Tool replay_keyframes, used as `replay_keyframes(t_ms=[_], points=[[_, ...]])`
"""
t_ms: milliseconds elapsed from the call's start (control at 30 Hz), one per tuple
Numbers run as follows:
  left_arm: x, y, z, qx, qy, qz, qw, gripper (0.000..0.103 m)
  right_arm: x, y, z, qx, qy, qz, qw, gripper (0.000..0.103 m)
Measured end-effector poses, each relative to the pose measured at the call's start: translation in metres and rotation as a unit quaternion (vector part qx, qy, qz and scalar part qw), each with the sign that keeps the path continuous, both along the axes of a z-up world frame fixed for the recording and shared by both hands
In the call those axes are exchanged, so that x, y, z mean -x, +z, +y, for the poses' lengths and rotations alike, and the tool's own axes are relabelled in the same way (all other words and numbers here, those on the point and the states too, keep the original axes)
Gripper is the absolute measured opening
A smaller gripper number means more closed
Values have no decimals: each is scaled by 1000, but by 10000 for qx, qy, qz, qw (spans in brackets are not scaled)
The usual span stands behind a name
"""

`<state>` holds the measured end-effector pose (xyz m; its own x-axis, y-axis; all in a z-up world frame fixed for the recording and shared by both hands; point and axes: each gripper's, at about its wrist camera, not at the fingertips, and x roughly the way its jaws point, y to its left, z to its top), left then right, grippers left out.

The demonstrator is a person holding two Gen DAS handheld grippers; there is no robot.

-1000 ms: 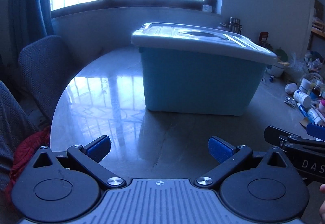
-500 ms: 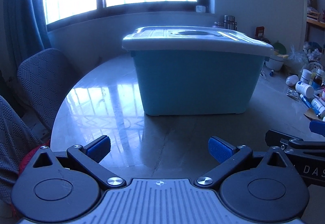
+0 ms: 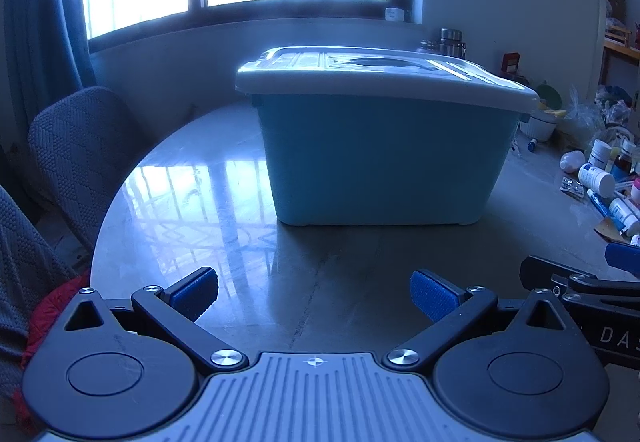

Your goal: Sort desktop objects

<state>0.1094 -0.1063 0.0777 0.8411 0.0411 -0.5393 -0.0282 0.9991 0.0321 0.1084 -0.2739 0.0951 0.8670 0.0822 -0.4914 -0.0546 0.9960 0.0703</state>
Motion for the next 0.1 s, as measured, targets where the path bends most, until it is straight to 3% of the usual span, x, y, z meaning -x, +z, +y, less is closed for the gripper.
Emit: replay_keyframes(t_ms=[100], points=[[-1,0,2,65,-1,18,10000,103,0,1,0,-7,-4,-14,10000,96]])
